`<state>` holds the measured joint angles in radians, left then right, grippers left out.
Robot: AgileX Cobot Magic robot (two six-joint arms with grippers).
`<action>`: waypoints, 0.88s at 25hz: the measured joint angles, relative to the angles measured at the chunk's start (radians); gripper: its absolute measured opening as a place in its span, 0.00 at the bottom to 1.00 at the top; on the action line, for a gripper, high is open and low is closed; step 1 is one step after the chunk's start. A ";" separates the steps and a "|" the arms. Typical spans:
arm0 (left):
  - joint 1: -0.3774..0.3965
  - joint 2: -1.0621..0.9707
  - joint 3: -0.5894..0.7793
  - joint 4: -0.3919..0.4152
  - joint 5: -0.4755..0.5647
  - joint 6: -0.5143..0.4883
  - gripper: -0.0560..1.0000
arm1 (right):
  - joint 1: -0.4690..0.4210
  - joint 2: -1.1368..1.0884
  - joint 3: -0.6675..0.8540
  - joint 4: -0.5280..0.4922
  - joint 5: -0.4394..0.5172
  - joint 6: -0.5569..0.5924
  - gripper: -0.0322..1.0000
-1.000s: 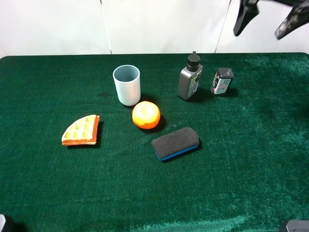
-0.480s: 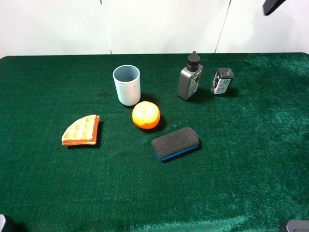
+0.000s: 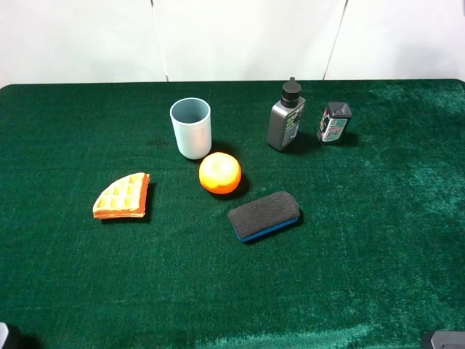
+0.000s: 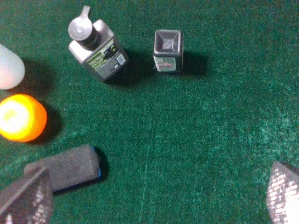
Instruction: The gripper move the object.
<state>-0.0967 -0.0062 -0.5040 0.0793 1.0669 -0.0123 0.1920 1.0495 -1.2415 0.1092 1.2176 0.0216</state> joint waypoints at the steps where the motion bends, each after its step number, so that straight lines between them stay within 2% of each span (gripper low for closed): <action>1: 0.000 0.000 0.000 0.000 0.000 0.000 0.99 | 0.000 -0.035 0.018 0.000 0.000 0.000 0.70; 16: 0.000 0.000 0.000 0.000 0.000 0.000 0.99 | -0.002 -0.515 0.304 -0.047 0.002 0.029 0.70; 22: 0.000 0.000 0.000 0.000 0.000 0.000 0.99 | -0.077 -0.729 0.433 -0.076 0.001 0.029 0.70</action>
<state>-0.0967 -0.0062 -0.5040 0.0793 1.0669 -0.0123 0.1154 0.3202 -0.8087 0.0332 1.2187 0.0505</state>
